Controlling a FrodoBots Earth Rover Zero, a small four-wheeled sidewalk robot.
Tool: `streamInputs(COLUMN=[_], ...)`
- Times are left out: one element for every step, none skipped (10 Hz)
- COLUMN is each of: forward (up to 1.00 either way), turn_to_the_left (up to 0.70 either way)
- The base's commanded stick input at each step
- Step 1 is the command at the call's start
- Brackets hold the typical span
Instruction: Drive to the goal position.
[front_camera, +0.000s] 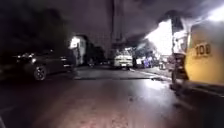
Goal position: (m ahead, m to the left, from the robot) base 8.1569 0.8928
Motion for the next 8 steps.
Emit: streamInputs(forward=[1.00,1.00,1.00,1.00,1.00,1.00,1.00,1.00], turn_to_the_left=[0.00,0.00,0.00,0.00,0.00,0.00,0.00,0.00])
